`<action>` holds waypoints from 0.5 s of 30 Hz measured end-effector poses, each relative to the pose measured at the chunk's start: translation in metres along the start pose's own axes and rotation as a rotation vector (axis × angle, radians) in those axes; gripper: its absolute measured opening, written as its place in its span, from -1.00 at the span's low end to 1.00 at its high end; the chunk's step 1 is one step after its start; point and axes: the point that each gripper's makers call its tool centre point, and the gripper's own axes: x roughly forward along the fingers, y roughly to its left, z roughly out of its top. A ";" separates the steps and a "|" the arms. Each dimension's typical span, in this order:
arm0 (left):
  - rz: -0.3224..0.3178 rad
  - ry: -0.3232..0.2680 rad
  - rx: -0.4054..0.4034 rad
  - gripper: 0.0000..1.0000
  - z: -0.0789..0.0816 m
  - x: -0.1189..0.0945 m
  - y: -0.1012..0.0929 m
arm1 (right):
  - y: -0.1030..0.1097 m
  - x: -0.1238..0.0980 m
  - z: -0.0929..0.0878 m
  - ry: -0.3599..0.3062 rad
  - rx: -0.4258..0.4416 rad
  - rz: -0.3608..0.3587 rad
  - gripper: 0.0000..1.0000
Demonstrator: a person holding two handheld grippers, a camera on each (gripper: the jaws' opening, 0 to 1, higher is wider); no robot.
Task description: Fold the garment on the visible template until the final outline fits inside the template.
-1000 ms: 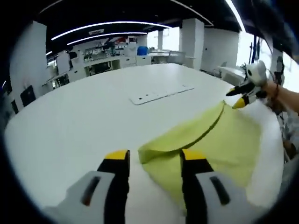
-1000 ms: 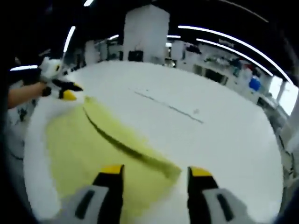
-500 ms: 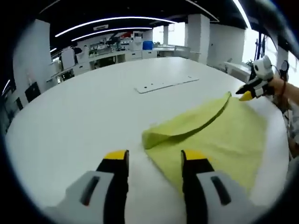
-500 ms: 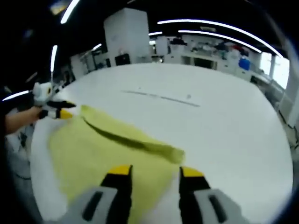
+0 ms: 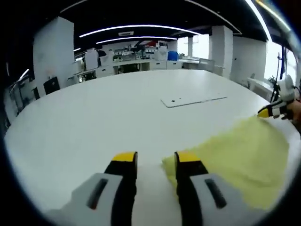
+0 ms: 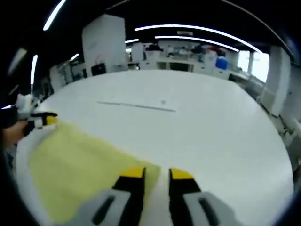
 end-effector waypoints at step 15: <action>-0.321 -0.014 0.063 -0.01 -0.023 -0.079 -0.049 | 0.046 -0.055 -0.012 0.003 0.108 0.283 0.41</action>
